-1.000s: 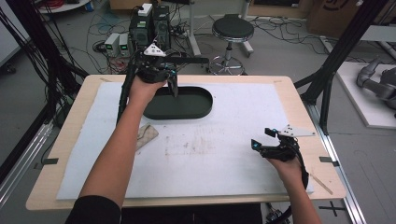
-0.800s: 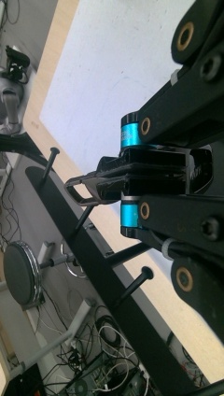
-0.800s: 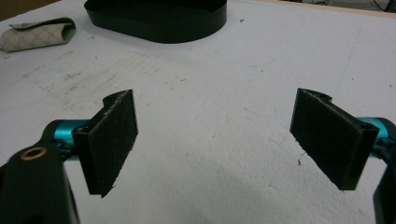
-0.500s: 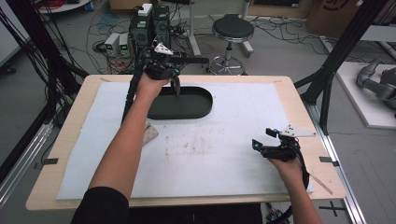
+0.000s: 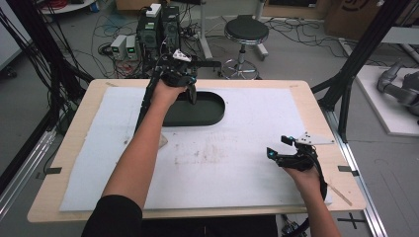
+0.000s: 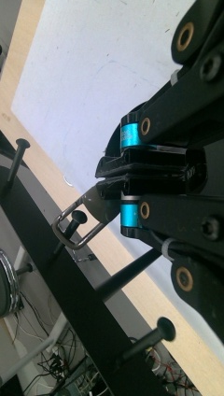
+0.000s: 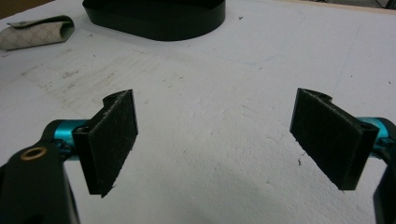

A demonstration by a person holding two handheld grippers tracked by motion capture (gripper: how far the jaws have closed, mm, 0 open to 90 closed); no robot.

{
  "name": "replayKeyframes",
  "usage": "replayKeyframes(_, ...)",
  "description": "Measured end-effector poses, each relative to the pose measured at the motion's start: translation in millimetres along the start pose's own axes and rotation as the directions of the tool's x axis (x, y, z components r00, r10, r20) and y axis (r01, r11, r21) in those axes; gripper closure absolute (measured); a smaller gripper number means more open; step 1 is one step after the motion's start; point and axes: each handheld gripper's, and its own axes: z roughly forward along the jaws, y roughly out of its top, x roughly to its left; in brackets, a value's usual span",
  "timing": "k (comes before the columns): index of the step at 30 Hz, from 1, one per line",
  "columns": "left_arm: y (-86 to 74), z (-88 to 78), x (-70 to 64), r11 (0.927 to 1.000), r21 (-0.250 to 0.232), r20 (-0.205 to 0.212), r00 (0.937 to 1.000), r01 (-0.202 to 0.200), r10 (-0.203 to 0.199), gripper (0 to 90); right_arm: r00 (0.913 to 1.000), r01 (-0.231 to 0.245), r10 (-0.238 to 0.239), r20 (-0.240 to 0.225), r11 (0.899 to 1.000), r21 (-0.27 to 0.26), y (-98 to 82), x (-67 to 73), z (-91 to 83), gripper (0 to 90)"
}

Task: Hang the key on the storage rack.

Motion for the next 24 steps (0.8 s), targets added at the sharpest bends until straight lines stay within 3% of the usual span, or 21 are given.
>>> replayKeyframes(10, -1.5, 11.5, 3.7, 0.9997, 0.000, 0.012, 0.9997, 0.023, -0.023, 87.2, 1.0000, -0.001, 0.001, 0.001, 1.000, -0.002, -0.6, -0.5, -0.5, 15.4)
replayKeyframes(12, -1.9, 11.6, 3.5, 0.9996, -0.006, 0.017, 0.9994, 0.029, -0.029, 84.4, 1.0000, -0.003, 0.003, 0.003, 1.000, 0.000, -0.9, -0.9, -0.4, 15.4)
replayKeyframes(13, -1.9, 11.2, 3.4, 0.9994, -0.006, 0.022, 0.9992, 0.033, -0.032, 78.2, 1.0000, -0.005, 0.005, 0.003, 1.000, 0.002, -0.9, -1.1, 0.0, 15.4)
replayKeyframes(19, -4.7, 4.9, -0.7, 0.9991, -0.015, 0.048, 0.9981, 0.039, -0.039, 73.5, 1.0000, 0.000, 0.000, 0.003, 1.000, 0.004, -0.8, -0.1, 0.5, 15.4)
replayKeyframes(24, -18.7, -1.8, -8.0, 0.9985, 0.001, 0.094, 0.9941, 0.054, -0.054, 67.2, 1.0000, 0.005, -0.005, 0.001, 1.000, 0.003, -0.7, 1.1, 0.6, 15.4)
